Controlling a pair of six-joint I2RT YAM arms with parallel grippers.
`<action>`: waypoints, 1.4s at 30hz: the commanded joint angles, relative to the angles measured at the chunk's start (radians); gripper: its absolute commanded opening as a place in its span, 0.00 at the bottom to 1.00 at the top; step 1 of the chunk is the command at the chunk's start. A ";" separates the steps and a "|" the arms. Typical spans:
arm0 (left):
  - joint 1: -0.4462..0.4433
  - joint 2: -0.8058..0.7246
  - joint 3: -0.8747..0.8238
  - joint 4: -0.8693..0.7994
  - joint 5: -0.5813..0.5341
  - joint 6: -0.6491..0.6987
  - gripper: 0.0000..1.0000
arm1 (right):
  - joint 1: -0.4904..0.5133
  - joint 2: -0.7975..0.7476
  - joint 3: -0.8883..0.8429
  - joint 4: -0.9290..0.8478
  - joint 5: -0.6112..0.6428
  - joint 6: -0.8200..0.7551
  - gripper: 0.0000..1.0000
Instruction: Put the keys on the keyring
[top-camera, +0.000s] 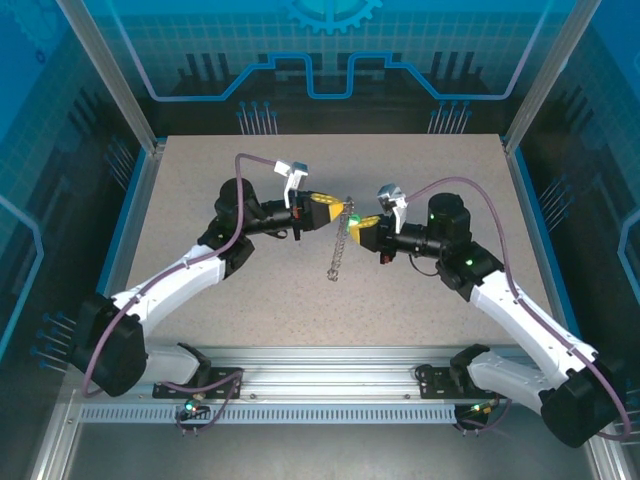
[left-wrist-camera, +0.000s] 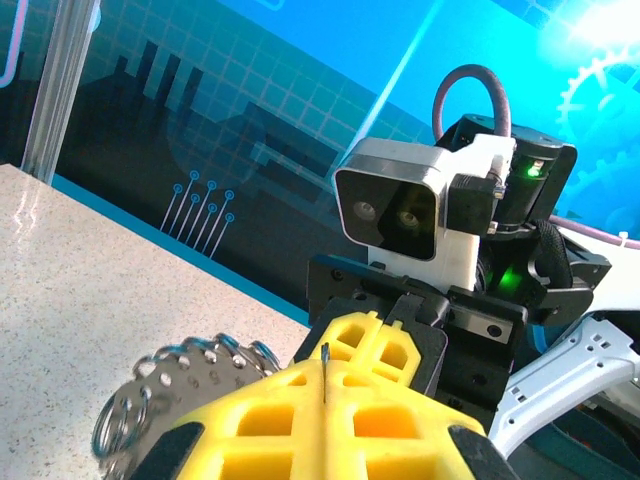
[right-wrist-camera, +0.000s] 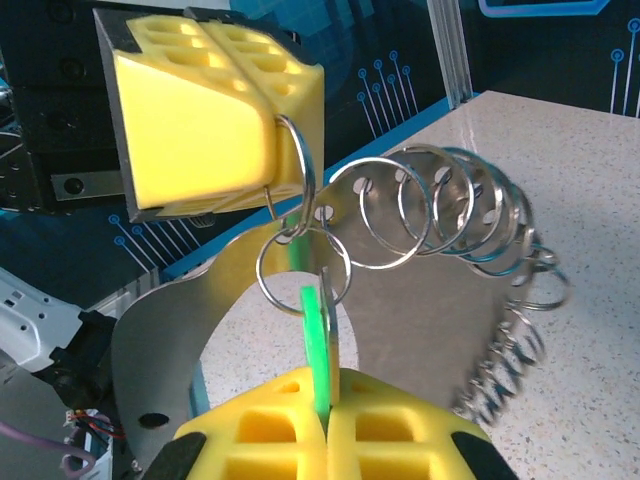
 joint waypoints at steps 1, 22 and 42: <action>0.000 -0.038 -0.002 -0.005 -0.016 0.041 0.00 | -0.009 0.016 0.072 -0.067 -0.037 -0.042 0.00; -0.002 -0.046 -0.012 -0.031 -0.011 0.065 0.00 | -0.038 0.065 0.225 -0.233 -0.043 -0.137 0.00; -0.006 -0.038 -0.006 -0.027 -0.009 0.057 0.00 | 0.000 0.121 0.257 -0.254 -0.038 -0.151 0.00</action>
